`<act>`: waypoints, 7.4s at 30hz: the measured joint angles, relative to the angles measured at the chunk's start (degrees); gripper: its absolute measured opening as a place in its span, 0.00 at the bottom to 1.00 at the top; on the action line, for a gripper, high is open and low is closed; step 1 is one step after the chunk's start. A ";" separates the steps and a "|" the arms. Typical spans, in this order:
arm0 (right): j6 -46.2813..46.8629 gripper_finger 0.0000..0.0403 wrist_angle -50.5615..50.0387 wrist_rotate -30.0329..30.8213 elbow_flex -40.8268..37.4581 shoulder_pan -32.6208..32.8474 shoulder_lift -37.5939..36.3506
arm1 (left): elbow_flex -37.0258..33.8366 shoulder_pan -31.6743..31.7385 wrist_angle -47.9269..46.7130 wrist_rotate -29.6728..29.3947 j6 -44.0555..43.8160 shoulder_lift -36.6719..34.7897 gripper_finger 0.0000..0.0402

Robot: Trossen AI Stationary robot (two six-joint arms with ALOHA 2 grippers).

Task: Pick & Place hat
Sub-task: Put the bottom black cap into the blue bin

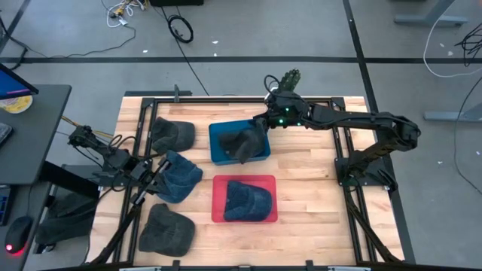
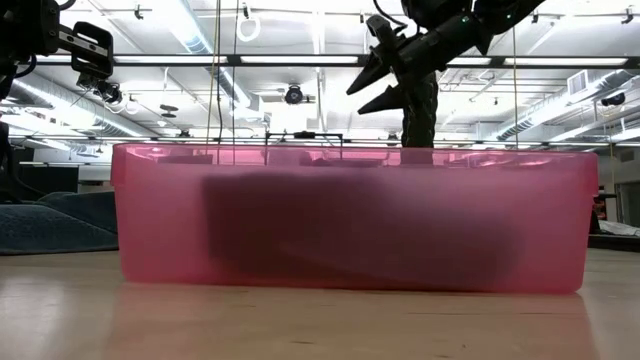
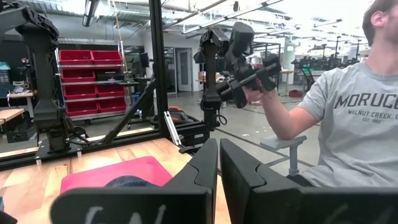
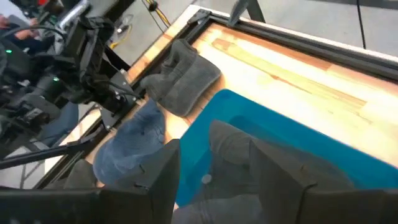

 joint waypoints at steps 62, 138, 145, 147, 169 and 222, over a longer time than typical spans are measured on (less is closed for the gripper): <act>-35.43 0.48 53.86 -8.83 -59.91 5.79 -67.17 | 0.01 0.02 3.23 0.00 -0.06 -0.01 0.05; -44.58 0.48 12.40 8.82 -60.37 15.02 -66.88 | 53.12 -15.92 -44.54 -17.09 -42.32 50.61 0.05; -44.58 0.48 12.41 8.82 -60.37 15.02 -66.88 | 60.08 -22.92 -58.15 -17.22 -67.43 63.57 0.04; -44.58 0.48 12.40 8.82 -60.37 15.02 -66.88 | 61.31 -24.78 -61.20 -16.32 -74.55 66.94 0.02; -44.61 0.48 12.42 8.82 -60.37 15.04 -66.88 | 74.19 -29.75 -74.35 -4.90 -96.82 89.66 0.04; -44.61 0.48 12.42 8.79 -60.37 15.04 -66.88 | 71.98 -30.57 -70.47 -8.53 -103.20 102.41 0.51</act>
